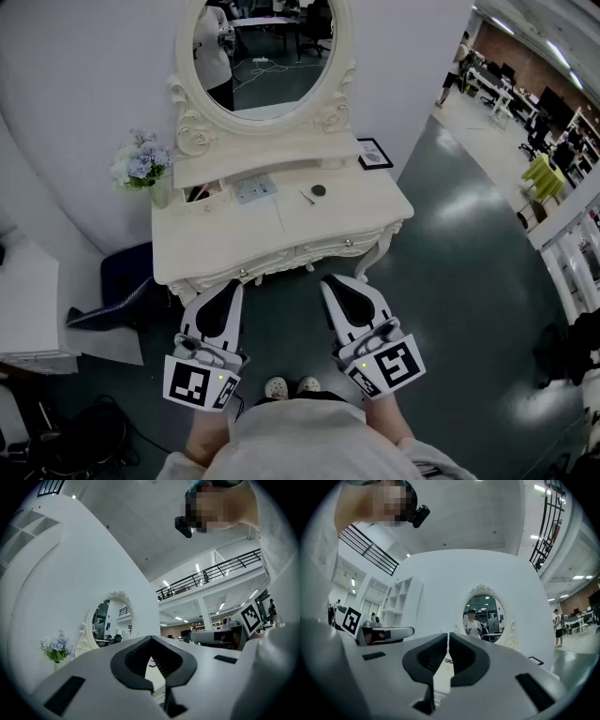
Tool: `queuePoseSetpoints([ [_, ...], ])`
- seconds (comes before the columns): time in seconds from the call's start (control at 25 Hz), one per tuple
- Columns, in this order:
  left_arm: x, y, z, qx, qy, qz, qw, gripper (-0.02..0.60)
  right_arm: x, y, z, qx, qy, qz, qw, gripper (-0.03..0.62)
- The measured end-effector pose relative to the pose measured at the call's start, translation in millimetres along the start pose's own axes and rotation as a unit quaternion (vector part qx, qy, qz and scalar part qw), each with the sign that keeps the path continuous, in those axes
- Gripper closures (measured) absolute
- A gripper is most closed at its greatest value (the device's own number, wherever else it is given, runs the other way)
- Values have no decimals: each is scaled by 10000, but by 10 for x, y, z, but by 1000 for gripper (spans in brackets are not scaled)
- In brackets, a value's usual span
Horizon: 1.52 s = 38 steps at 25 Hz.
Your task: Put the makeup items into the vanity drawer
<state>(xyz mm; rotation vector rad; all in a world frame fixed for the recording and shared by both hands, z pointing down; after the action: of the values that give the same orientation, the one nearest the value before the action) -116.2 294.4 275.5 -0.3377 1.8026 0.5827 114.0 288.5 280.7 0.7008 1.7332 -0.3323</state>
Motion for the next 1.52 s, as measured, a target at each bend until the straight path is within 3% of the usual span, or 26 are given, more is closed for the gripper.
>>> queuePoseSetpoints([
  [0.8,19,45,-271,-111,75,-6,9999,568,-21,-130,-66,-259,-110,144,9995,568],
  [1.16,-55,75,-510,-163,113,31,9998,568,-172,-181,-169,-440,-173,-61,9989,567],
  [1.52,-144,-230,-695,-279,122,41,9995,568,-380,-484,67,-383,-345,-84,9986,568],
])
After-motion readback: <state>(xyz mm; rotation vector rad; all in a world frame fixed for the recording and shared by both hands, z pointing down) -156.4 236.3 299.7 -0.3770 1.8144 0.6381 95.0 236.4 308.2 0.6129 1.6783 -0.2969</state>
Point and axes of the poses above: the fingertips, and each gripper's own axes: y backward along the fingers, z to its right, x out of its top, the point moved 8 cm from there along y, backward along the fingers, and after that the axes turned 14 degrees about y, right-handed, at the moved point
